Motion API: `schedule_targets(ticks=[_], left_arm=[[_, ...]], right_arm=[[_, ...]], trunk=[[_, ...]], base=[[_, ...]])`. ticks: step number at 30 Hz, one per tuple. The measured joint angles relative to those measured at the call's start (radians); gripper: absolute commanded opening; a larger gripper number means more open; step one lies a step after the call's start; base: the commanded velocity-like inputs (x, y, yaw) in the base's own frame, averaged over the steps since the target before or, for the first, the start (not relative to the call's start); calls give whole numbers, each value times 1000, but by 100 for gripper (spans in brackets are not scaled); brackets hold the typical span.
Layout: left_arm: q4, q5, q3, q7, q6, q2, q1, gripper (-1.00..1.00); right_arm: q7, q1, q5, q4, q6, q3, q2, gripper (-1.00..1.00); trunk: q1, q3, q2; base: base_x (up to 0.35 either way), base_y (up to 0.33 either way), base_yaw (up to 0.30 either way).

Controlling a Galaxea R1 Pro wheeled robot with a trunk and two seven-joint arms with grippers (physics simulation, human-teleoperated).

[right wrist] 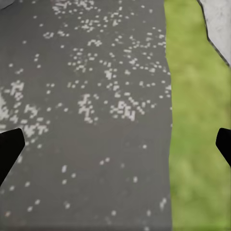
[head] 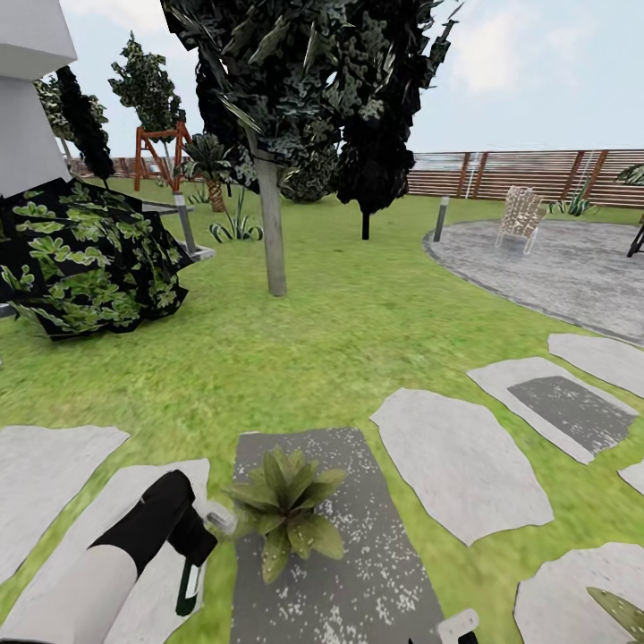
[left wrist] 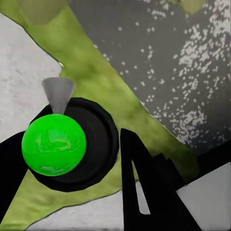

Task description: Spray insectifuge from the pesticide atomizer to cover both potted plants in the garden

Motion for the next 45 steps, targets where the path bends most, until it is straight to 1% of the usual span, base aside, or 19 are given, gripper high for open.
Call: schedule_targets(ticks=[2, 5, 12, 15, 17, 20, 23, 27, 31, 33, 35, 38, 39, 40, 41, 43, 44, 45], left_arm=[[0, 2, -3, 0, -1, -1, 10, -100], [1, 4, -5, 0, -2, -12, 29, -100], [0, 10, -3, -4, 2, -27, 32, -100], [0, 11, -3, -3, 0, -52, 33, -100], [0, 9, -3, -2, -1, -61, 33, -100], [1, 9, -3, -3, -2, -63, 41, -100], [2, 9, -3, -3, -4, -57, 47, -100], [9, -1, -6, 1, -7, -53, 101, -100], [2, 2, -3, -1, -6, -51, 116, -100], [-5, 5, -1, -3, -2, -50, 109, -100], [-11, 6, -1, -13, 4, -52, 87, -100], [-15, 3, -3, -72, 7, -50, 10, -100], [-15, 0, -5, -120, 8, -47, -33, -100], [-15, -4, -6, -136, 6, -42, -55, -100], [-15, -6, -6, -143, 6, -35, -65, -100], [-15, -6, -7, -150, 6, -23, -84, -100], [-12, -7, -9, -154, 6, -17, -101, -100], [-10, -12, -15, -155, 7, -15, -109, -100]], right_arm=[[0, 0, 0, 0, 0, 0, 0, 100], [0, 0, 0, 0, 0, 0, 0, 100], [0, 0, 0, 0, 0, 0, 0, 100], [0, 0, 0, 0, 0, 0, 0, 100], [0, 0, 0, 0, 0, 0, 0, 100], [0, 0, 0, 0, 0, 0, 0, 100], [0, 0, 0, 0, 0, 0, 0, 100], [0, 0, 0, 0, 0, 0, 0, 100], [0, 0, 0, 0, 0, 0, 0, 100], [0, 0, 0, 0, 0, 0, 0, 100], [0, 0, 0, 0, 0, 0, 0, 100], [0, 0, 0, 0, 0, 0, 0, 100], [0, 0, 0, 0, 0, 0, 0, 100], [0, 0, 0, 0, 0, 0, 0, 100], [0, 0, 0, 0, 0, 0, 0, 100], [0, 0, 0, 0, 0, 0, 0, 100], [0, 0, 0, 0, 0, 0, 0, 100], [0, 0, 0, 0, 0, 0, 0, 100]], trunk=[[0, 0, 0], [0, 0, 0], [0, 0, 0], [0, 0, 0], [0, 0, 0], [0, 0, 0], [0, 0, 0], [0, 0, 0], [0, 0, 0], [0, 0, 0], [0, 0, 0], [0, 0, 0], [0, 0, 0], [0, 0, 0], [0, 0, 0], [0, 0, 0], [0, 0, 0], [0, 0, 0]], base=[[0, 0, 0], [0, 0, 0], [0, 0, 0], [0, 0, 0], [0, 0, 0], [0, 0, 0], [0, 0, 0], [0, 0, 0], [0, 0, 0], [0, 0, 0], [0, 0, 0], [0, 0, 0], [0, 0, 0], [0, 0, 0], [0, 0, 0], [0, 0, 0], [0, 0, 0], [0, 0, 0]])
